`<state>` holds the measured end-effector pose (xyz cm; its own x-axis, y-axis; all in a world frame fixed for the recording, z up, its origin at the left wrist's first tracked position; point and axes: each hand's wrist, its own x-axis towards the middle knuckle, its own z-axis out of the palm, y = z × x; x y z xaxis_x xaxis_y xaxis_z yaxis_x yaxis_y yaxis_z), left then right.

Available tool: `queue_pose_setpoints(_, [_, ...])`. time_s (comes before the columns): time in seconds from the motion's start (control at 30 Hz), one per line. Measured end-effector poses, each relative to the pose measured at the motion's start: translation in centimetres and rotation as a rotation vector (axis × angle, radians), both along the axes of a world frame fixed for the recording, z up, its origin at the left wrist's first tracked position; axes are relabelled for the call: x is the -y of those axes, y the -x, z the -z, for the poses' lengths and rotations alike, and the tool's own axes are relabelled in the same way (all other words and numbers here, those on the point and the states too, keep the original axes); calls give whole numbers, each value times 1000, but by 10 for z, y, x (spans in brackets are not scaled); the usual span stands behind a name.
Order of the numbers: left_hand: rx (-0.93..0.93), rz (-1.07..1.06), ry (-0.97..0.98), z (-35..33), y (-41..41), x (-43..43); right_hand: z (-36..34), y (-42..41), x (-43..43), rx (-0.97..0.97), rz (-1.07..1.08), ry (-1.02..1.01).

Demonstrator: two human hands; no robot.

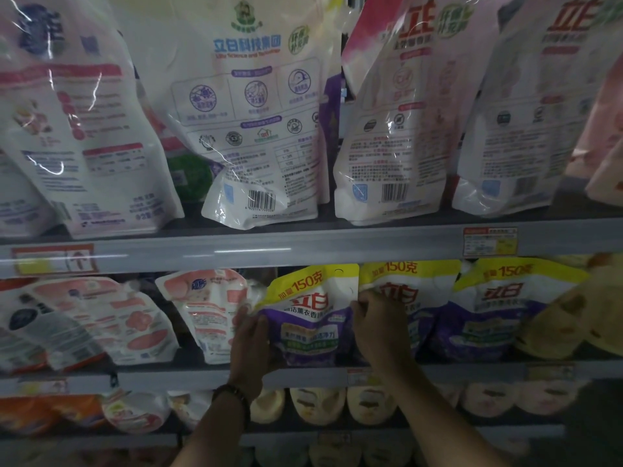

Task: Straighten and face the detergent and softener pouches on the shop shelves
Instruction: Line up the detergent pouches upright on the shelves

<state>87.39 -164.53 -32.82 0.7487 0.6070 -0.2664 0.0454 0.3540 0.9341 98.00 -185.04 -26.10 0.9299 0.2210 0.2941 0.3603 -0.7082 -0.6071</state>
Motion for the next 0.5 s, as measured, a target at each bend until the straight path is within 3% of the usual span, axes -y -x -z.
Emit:
queue_pose_setpoints(0.17, [-82,-35,-162,-6,3,7,-3,0,13,-5,-38,-48])
queue_pose_setpoints(0.33, [3,-89,-234,-22,6,30,-4,0,20,14,-71,-75])
queue_pose_setpoints(0.5, [-128,-100,-278,-20,8,42,-7,3,31,-4,-166,-181])
